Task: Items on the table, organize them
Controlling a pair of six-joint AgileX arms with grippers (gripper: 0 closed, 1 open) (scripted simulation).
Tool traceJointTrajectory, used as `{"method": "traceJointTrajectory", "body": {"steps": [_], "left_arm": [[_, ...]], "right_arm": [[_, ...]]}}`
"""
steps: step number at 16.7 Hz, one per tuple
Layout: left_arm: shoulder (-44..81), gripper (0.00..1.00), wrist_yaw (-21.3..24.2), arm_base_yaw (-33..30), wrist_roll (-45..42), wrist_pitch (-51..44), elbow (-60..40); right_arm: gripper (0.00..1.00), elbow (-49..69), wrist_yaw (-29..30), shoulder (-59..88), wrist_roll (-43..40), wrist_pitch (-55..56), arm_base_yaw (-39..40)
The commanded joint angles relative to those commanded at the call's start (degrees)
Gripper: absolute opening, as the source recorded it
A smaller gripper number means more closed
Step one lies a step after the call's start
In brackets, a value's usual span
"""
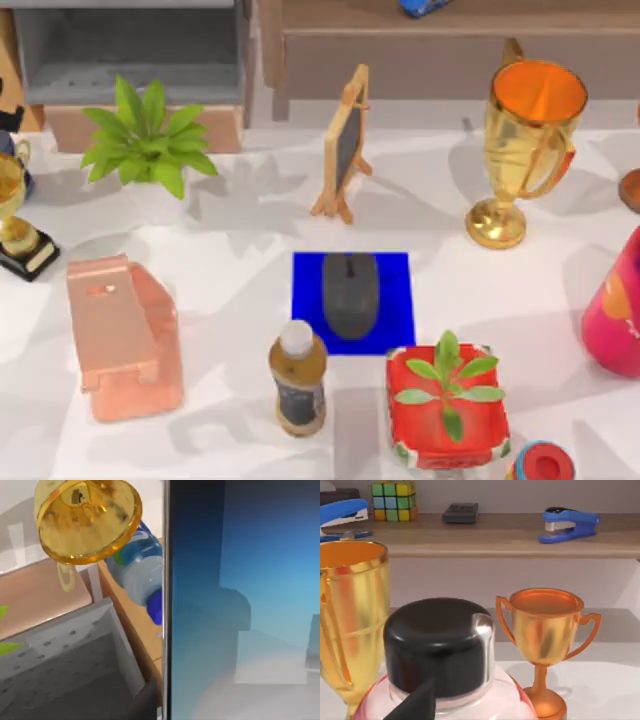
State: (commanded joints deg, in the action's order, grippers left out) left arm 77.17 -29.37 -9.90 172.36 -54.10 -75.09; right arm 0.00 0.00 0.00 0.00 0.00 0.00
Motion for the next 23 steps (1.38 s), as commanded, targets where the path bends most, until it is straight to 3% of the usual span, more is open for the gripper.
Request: {"method": "traceJointTrajectory", "body": {"steps": [4,12,23], "left_arm": [[-3.9,0.00,-3.9,-9.0,-18.1,1.1,4.0],[-10.4,0.00,-17.9,-22.2,-49.8,3.0,12.6],[-18.7,0.00,-30.4,-49.6,-102.5,6.0,31.8]], "right_arm": [[1.00,0.0,0.0,0.0,0.0,0.0,0.0],[1.00,0.0,0.0,0.0,0.0,0.0,0.0],[1.00,0.0,0.0,0.0,0.0,0.0,0.0]]}}
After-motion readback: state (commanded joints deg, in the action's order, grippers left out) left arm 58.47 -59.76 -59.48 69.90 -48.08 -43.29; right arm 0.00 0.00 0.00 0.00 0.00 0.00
